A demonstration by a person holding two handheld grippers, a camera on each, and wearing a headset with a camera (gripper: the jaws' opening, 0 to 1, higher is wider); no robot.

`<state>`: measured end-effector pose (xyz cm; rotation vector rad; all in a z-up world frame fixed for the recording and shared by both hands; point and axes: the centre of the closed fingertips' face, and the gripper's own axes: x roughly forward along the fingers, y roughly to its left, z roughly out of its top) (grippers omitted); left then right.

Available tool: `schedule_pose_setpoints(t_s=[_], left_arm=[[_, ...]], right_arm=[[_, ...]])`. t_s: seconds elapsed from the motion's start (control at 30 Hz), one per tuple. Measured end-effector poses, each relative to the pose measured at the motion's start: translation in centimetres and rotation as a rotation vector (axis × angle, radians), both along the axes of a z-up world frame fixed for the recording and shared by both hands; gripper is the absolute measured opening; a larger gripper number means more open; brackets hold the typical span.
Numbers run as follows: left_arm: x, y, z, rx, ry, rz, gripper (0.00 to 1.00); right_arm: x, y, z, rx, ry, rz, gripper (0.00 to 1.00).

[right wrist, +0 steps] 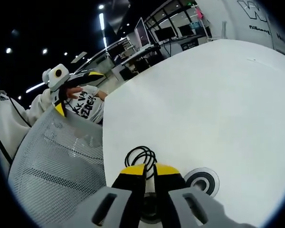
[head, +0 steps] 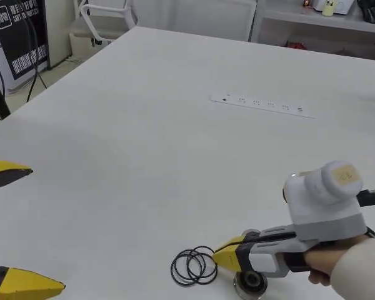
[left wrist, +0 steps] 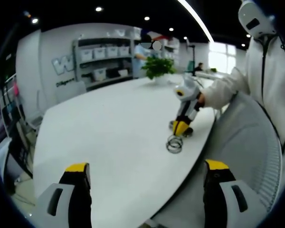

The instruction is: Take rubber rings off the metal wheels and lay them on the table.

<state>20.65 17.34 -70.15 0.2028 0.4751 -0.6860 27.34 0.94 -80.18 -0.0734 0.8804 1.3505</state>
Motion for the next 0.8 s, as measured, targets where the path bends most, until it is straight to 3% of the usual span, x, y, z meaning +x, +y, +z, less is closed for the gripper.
schedule_pose_setpoints(t_s=[0.53,0.8], left_arm=[[0.0,0.18,0.07,0.009,0.002,0.002,1.0],[-0.02,0.2,0.16,0.01,0.001,0.002,1.0]], right_arm=[[-0.68,0.4,-0.76,-0.06,-0.093,0.093,0.1],[-0.6,0.54,-0.73,-0.06,-0.108,0.105,0.12]])
